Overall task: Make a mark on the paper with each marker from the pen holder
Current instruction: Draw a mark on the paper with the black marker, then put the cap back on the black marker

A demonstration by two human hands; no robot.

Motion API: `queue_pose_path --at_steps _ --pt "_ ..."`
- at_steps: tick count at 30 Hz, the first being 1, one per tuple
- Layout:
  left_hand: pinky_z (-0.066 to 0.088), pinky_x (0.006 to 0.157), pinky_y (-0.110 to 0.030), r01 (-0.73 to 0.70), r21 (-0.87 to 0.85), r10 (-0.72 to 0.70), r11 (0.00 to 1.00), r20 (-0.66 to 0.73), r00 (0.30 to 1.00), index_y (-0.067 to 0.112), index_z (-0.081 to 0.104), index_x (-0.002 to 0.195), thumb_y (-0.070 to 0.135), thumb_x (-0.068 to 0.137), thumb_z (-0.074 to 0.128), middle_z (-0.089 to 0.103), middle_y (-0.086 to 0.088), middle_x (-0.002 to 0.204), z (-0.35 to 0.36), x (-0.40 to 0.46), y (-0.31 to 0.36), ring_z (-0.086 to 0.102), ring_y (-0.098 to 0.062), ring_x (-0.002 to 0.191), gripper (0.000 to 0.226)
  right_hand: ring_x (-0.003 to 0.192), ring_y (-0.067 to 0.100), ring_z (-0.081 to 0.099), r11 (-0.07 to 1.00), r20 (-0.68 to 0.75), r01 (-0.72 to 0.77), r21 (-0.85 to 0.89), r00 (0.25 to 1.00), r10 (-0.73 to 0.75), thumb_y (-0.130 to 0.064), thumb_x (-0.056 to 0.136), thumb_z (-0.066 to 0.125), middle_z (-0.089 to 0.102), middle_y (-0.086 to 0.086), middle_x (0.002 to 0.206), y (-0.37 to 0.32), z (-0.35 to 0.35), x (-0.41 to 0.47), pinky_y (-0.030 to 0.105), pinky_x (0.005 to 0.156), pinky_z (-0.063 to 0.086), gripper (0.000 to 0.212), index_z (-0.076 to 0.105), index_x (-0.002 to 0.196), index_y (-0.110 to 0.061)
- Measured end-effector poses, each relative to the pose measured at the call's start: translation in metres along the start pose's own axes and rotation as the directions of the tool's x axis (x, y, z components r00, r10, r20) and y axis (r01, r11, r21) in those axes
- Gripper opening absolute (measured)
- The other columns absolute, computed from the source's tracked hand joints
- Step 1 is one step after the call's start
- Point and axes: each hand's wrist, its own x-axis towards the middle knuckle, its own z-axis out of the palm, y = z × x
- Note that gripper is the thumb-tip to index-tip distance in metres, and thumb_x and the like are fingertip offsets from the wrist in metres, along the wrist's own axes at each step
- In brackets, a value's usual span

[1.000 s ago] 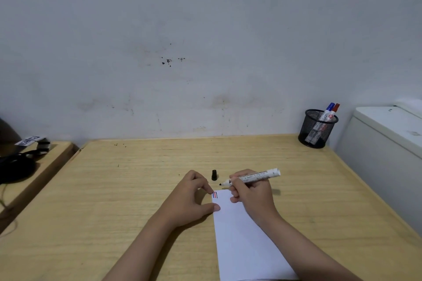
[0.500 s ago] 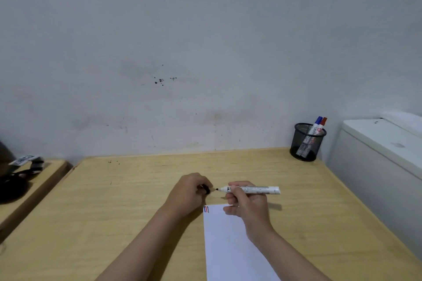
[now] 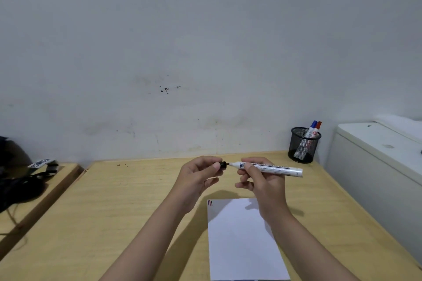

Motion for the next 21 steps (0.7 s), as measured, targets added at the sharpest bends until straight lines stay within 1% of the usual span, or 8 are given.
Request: queue_pose_path --at_steps 5,10,13,15,17,21 --pt "0.052 0.076 -0.024 -0.039 -0.017 0.039 0.999 0.026 0.999 0.012 0.069 0.091 0.007 0.084 0.061 0.073 0.002 0.08 0.012 -0.01 0.012 0.066 -0.011 0.076 0.012 0.058 0.012 0.059 0.999 0.016 0.051 0.003 0.999 -0.051 -0.001 0.086 0.059 0.062 0.011 0.066 -0.016 -0.001 -0.008 0.028 0.052 0.055 0.011 0.068 0.082 -0.007" --pt "0.051 0.076 -0.026 -0.1 0.059 0.097 0.993 0.039 0.994 0.014 0.071 0.089 0.008 0.083 0.063 0.072 0.002 0.079 0.021 -0.019 0.018 0.065 -0.012 0.079 0.012 0.058 0.015 0.059 0.995 0.07 0.079 -0.058 0.995 -0.075 -0.007 0.082 0.063 0.065 0.004 0.062 -0.022 -0.003 -0.016 0.03 0.054 0.056 0.009 0.07 0.08 -0.012" --pt "0.049 0.078 -0.028 -0.152 0.107 0.145 0.983 0.07 0.987 0.012 0.071 0.087 0.006 0.081 0.064 0.072 0.002 0.074 0.023 -0.023 0.021 0.065 -0.013 0.075 0.011 0.059 0.016 0.061 0.994 0.12 0.087 -0.063 0.99 -0.079 -0.002 0.084 0.063 0.068 0.006 0.064 -0.029 -0.005 -0.017 0.031 0.053 0.056 0.009 0.07 0.082 -0.007" --pt "0.052 0.076 -0.026 -0.192 0.109 0.184 0.975 0.084 0.979 0.01 0.072 0.085 0.006 0.078 0.066 0.073 0.0 0.073 0.024 -0.026 0.025 0.065 -0.015 0.072 0.01 0.061 0.015 0.063 0.995 0.165 0.089 -0.049 0.983 -0.079 0.001 0.085 0.061 0.07 0.006 0.067 -0.034 -0.005 -0.019 0.031 0.054 0.056 0.009 0.069 0.086 -0.004" --pt "0.054 0.072 -0.022 -0.249 0.104 0.241 0.963 0.081 0.967 0.006 0.072 0.085 0.002 0.077 0.067 0.073 -0.002 0.072 0.025 -0.028 0.029 0.066 -0.016 0.069 0.01 0.063 0.015 0.063 0.995 0.189 0.092 -0.032 0.978 -0.084 0.0 0.085 0.061 0.07 0.005 0.068 -0.037 -0.005 -0.021 0.03 0.057 0.057 0.009 0.069 0.088 -0.004" --pt "0.053 0.067 -0.019 -0.306 0.108 0.3 0.946 0.069 0.951 0.002 0.071 0.085 -0.003 0.077 0.066 0.073 -0.003 0.072 0.03 -0.028 0.033 0.065 -0.014 0.067 0.011 0.063 0.016 0.061 0.996 0.182 0.085 -0.002 0.98 -0.083 -0.007 0.082 0.064 0.069 0.004 0.068 -0.04 -0.005 -0.022 0.028 0.058 0.056 0.009 0.069 0.089 -0.007"
